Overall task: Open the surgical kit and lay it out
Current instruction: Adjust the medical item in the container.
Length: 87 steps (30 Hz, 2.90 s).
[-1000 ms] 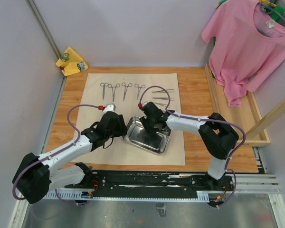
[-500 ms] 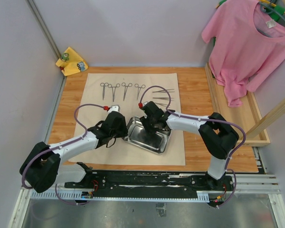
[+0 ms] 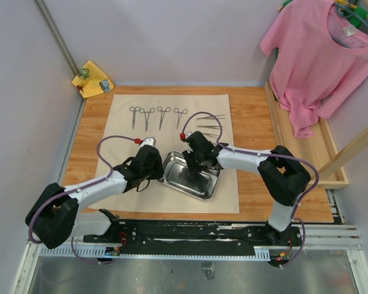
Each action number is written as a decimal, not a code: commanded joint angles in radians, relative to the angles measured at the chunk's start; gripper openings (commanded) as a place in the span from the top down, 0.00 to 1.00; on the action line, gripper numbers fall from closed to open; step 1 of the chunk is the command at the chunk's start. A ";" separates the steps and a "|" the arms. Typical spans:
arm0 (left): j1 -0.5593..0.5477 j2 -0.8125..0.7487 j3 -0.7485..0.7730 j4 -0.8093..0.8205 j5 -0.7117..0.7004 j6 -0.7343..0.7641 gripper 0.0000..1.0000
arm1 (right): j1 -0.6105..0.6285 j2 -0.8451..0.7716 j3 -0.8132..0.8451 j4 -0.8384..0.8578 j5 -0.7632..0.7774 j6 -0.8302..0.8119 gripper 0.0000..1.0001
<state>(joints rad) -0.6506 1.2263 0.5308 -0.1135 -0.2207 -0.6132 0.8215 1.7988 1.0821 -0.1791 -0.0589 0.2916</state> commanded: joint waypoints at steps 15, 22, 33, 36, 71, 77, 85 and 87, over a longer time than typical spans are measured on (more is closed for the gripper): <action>-0.004 -0.091 -0.047 -0.020 0.061 -0.058 0.75 | 0.032 -0.175 -0.146 -0.017 0.354 0.198 0.77; -0.004 -0.103 -0.061 -0.019 0.088 -0.053 0.76 | 0.031 -0.114 -0.133 0.019 0.359 0.253 0.75; -0.004 -0.114 -0.066 -0.020 0.116 -0.033 0.81 | 0.033 -0.041 -0.107 0.079 0.316 0.269 0.75; -0.004 -0.111 -0.064 -0.016 0.121 -0.030 0.82 | 0.033 -0.027 -0.109 0.101 0.284 0.270 0.75; -0.004 -0.099 -0.040 -0.031 0.107 -0.017 0.78 | 0.077 -0.118 -0.075 0.080 0.186 0.110 0.68; -0.006 -0.166 -0.017 -0.101 0.104 -0.002 0.42 | 0.063 -0.163 -0.086 0.080 0.164 0.107 0.68; -0.006 -0.275 0.123 -0.244 0.115 0.123 0.34 | 0.030 -0.318 -0.118 -0.005 0.112 0.098 0.68; -0.008 -0.245 0.166 -0.260 0.138 0.175 0.30 | 0.022 -0.369 -0.128 -0.037 0.097 0.094 0.67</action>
<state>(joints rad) -0.6506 0.9653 0.6109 -0.3199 -0.1165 -0.5591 0.8692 1.5280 0.9779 -0.1402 0.0715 0.4061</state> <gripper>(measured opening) 0.666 0.323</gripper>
